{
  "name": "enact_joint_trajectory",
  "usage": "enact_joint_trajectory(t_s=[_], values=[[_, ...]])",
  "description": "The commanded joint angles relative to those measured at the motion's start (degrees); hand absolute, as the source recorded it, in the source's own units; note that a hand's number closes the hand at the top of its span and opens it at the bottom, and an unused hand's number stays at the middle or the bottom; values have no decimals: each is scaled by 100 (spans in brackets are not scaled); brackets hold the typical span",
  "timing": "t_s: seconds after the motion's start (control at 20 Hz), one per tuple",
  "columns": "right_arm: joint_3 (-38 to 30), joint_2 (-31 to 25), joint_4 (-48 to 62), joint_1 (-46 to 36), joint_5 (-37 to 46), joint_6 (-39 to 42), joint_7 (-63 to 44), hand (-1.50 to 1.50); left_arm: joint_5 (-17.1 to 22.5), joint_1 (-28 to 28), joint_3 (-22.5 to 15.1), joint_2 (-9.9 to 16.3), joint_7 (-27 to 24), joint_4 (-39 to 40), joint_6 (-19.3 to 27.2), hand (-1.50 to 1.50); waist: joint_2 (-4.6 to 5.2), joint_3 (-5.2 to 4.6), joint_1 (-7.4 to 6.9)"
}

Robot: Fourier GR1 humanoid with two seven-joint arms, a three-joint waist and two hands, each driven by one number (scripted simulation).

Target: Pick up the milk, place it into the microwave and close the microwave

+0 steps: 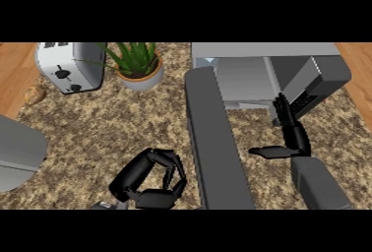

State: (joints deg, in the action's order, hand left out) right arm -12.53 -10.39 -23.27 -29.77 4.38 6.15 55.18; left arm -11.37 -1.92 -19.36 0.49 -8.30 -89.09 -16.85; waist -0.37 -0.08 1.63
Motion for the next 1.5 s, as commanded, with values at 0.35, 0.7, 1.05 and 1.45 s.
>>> enact_joint_trajectory(t_s=[0.35, 0.7, 1.05, 1.45], values=[[295, -270, -2879, 1953, -474, 795, -714, -150, 354, -837, -1177, -48, -473, 1812, 523, 150, -10, -11, 129], [199, -405, -4504, 2681, -973, 1035, -1462, -150, 832, -1618, -2875, -47, -423, 2631, 1936, 150, 24, -12, 239], [253, -578, -5671, 2996, -1636, 1689, -2277, -150, 2141, -2342, -3636, -46, -137, 2608, 3388, 150, 53, -22, 452], [231, -934, -5954, 2777, -2009, 2195, -2485, -150, 3092, -2952, -3631, -45, -658, 2740, 4569, 150, 160, -29, 674]])
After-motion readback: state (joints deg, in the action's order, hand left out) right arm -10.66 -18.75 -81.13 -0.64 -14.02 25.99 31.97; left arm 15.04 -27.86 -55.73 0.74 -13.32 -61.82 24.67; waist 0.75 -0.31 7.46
